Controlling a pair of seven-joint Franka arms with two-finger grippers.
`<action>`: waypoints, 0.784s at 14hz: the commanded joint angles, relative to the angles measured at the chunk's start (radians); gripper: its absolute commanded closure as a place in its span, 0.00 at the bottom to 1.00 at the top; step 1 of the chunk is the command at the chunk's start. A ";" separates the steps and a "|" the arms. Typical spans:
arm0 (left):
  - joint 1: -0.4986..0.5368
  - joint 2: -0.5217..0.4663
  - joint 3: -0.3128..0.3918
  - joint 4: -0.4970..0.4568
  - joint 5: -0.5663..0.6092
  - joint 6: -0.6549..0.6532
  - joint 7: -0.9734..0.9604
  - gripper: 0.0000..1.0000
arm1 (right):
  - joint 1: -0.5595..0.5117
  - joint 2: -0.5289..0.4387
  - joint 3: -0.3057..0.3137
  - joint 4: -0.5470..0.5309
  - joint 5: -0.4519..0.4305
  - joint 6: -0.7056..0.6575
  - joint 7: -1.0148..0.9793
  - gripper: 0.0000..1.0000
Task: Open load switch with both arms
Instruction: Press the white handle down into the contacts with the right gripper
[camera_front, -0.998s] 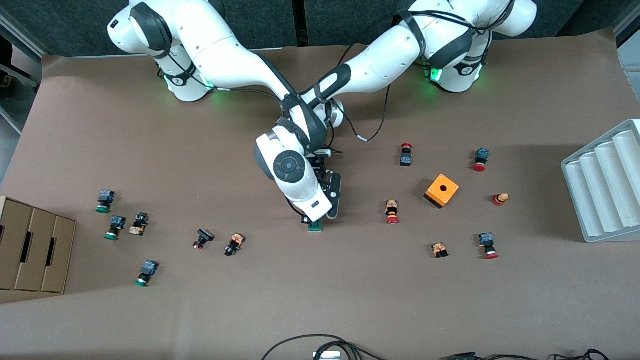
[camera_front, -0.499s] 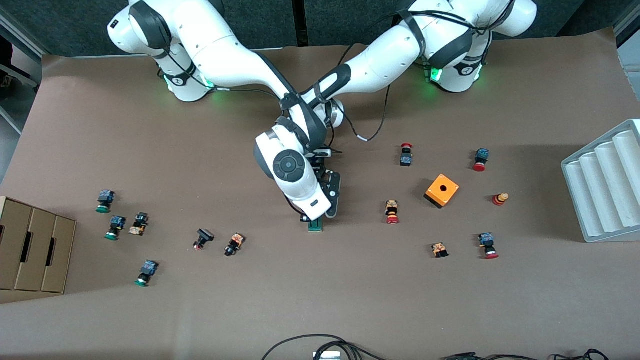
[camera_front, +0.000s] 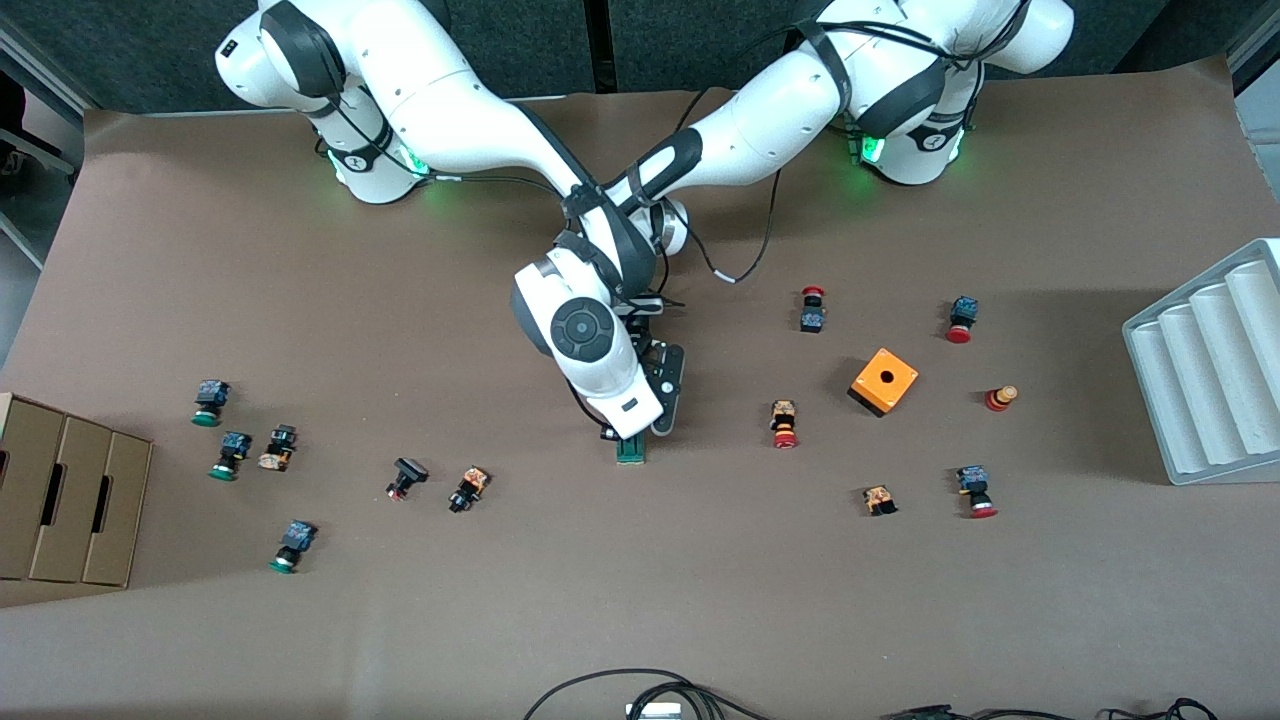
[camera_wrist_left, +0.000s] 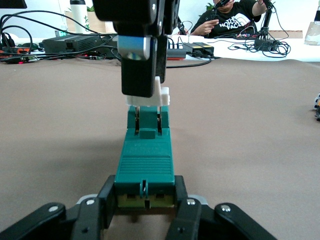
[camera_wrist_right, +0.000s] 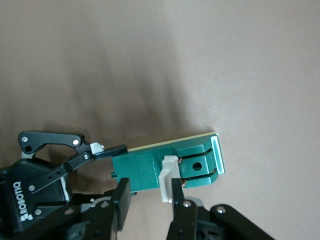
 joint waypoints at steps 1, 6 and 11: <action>-0.011 0.016 0.004 -0.014 -0.003 0.001 -0.008 0.58 | 0.014 -0.024 -0.001 -0.032 -0.008 -0.009 0.044 0.60; -0.011 0.016 0.004 -0.014 -0.003 0.001 -0.008 0.58 | 0.019 -0.021 0.000 -0.041 -0.014 -0.008 0.075 0.60; -0.011 0.016 0.004 -0.014 -0.003 0.001 -0.008 0.58 | 0.026 -0.015 0.000 -0.043 -0.034 -0.002 0.099 0.60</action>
